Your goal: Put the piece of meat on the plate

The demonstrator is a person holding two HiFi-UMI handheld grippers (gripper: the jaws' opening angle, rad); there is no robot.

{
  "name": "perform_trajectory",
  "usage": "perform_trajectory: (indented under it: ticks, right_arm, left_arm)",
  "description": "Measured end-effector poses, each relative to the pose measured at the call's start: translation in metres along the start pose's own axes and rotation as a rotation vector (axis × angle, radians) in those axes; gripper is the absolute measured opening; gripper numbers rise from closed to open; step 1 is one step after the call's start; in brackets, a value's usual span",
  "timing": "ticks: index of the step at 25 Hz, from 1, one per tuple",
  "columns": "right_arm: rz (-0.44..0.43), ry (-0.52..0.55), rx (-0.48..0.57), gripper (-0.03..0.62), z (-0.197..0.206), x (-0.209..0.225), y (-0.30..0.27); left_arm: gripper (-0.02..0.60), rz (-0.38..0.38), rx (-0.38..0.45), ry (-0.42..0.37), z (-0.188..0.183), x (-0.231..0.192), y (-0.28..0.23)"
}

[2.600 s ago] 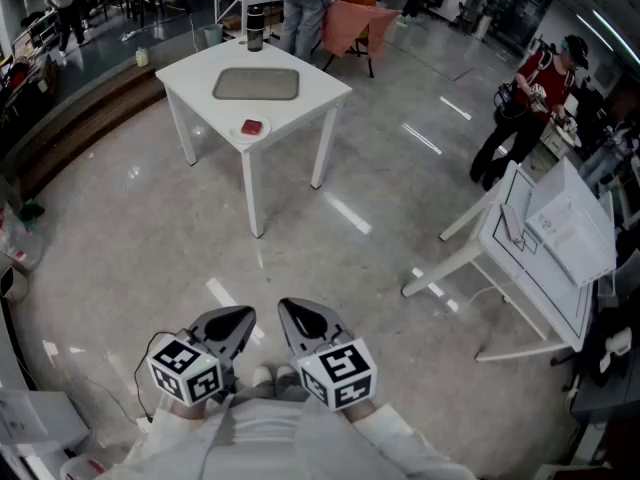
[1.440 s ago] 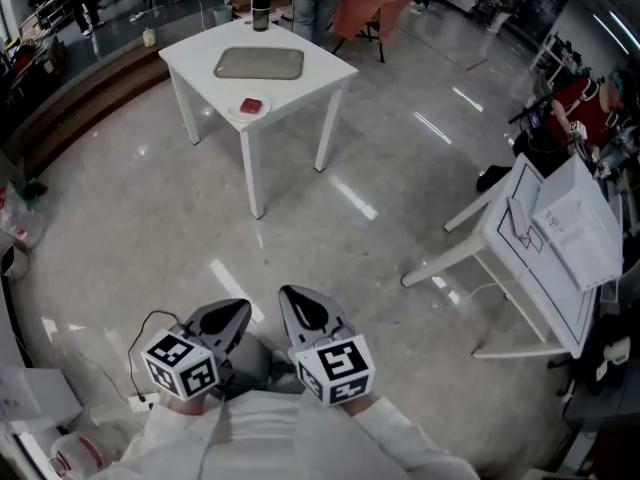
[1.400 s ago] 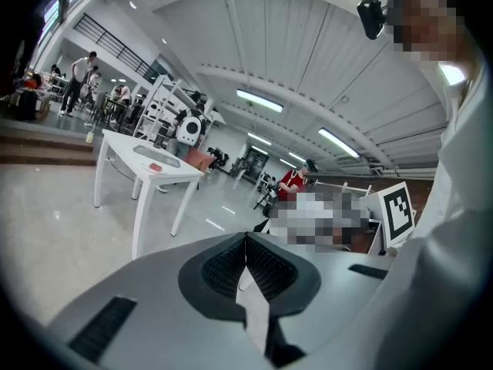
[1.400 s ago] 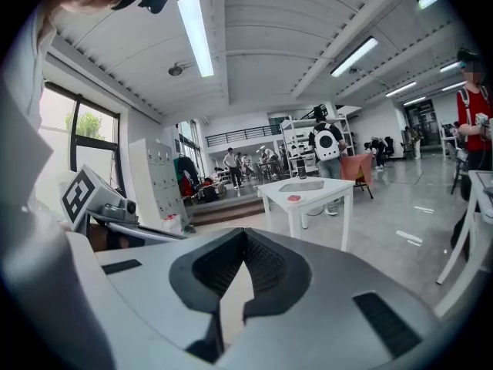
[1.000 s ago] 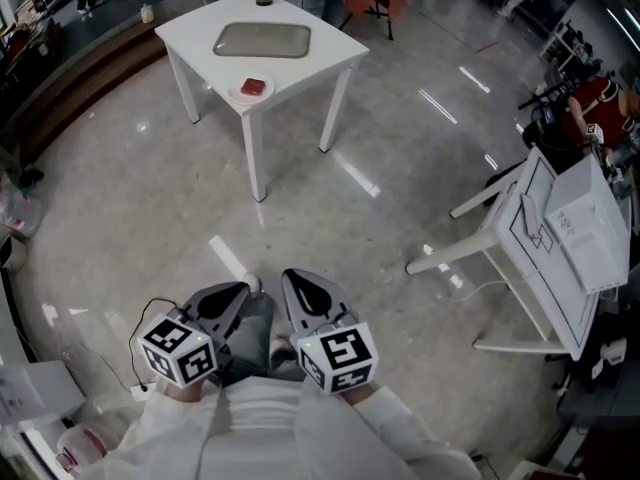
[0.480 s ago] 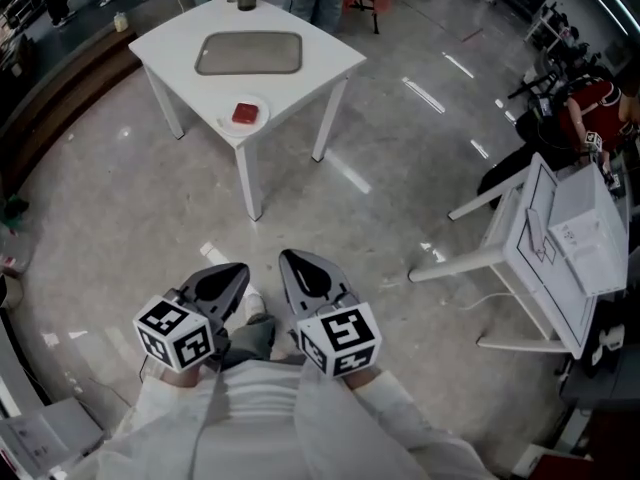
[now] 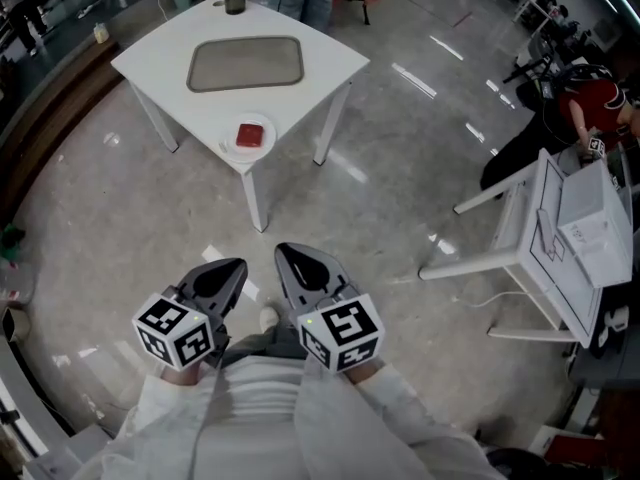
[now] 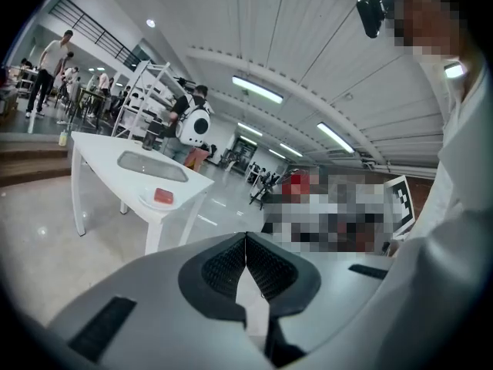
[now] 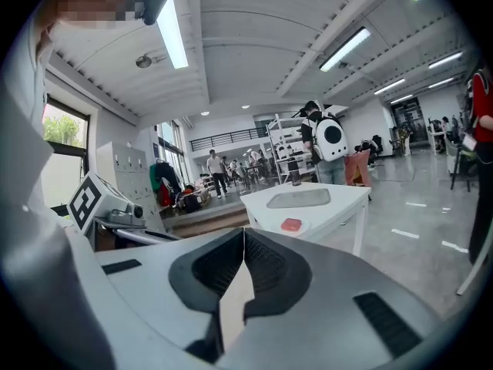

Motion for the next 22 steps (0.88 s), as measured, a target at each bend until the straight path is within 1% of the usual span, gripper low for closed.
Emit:
perform_trajectory:
  ticks: [2, 6, 9, 13, 18, 22]
  right_arm:
    - [-0.012, -0.001, -0.005, 0.015, -0.001, 0.001, -0.008]
    - [0.001, -0.008, -0.011, 0.015, -0.004, 0.007, -0.026]
    - [0.014, -0.012, -0.018, 0.015, -0.007, 0.016, -0.039]
    - [0.016, -0.019, -0.016, 0.015, -0.012, 0.034, -0.062]
    - [-0.002, -0.017, -0.018, 0.015, -0.024, 0.056, -0.095]
    - [-0.016, -0.021, -0.030, 0.015, -0.035, 0.081, -0.126]
  left_arm:
    - [0.010, 0.010, -0.012, -0.012, -0.003, -0.007, -0.003]
    - [0.011, 0.028, -0.025, -0.003, -0.008, -0.021, -0.011]
    - [0.011, 0.019, -0.034, -0.003, -0.013, -0.033, -0.017]
    - [0.011, 0.004, -0.025, 0.005, -0.026, -0.053, -0.029]
    - [0.011, -0.017, -0.024, 0.017, -0.044, -0.077, -0.050]
    - [0.011, -0.030, -0.028, 0.027, -0.065, -0.099, -0.075]
Point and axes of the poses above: the fingertips, and each gripper's own axes: y backward along the fingers, x to its right, z out of its underside, the point moved 10 cm from there along y, backward along the fingers, and after that the axes turned 2 degrees about y, right-handed, at the moved point
